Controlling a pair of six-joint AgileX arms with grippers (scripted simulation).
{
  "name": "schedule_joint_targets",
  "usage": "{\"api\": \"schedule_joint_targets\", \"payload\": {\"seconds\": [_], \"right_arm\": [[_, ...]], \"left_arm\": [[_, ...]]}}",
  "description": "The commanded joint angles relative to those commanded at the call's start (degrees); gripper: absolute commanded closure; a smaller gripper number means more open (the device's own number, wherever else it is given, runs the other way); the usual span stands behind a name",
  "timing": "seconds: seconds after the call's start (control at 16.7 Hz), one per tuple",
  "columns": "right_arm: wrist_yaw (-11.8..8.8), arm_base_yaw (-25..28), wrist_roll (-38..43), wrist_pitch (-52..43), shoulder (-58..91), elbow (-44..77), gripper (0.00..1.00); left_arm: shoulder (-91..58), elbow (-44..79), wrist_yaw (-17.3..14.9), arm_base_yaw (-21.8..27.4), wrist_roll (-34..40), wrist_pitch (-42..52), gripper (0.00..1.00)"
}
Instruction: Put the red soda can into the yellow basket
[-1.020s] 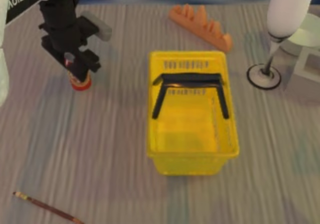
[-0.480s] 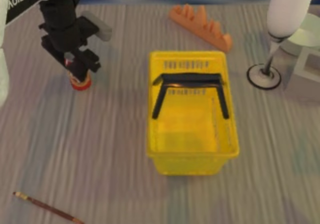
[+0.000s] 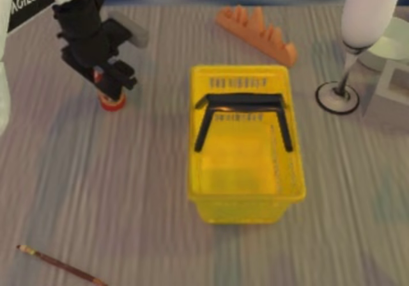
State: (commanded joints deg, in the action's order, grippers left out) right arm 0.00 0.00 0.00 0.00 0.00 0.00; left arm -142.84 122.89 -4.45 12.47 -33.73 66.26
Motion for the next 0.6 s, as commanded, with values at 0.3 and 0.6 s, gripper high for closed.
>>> {"api": "schedule_joint_targets", "payload": {"seconds": [0.3, 0.6], "right_arm": [[0.0, 0.0, 0.0, 0.0, 0.0, 0.0, 0.00], [0.0, 0.0, 0.0, 0.0, 0.0, 0.0, 0.00]], "left_arm": [[2.9, -7.9, -12.6, 1.2, 5.6, -18.5, 1.00], [8.2, -18.7, -29.9, 2.7, 13.2, -46.5, 1.00]]}}
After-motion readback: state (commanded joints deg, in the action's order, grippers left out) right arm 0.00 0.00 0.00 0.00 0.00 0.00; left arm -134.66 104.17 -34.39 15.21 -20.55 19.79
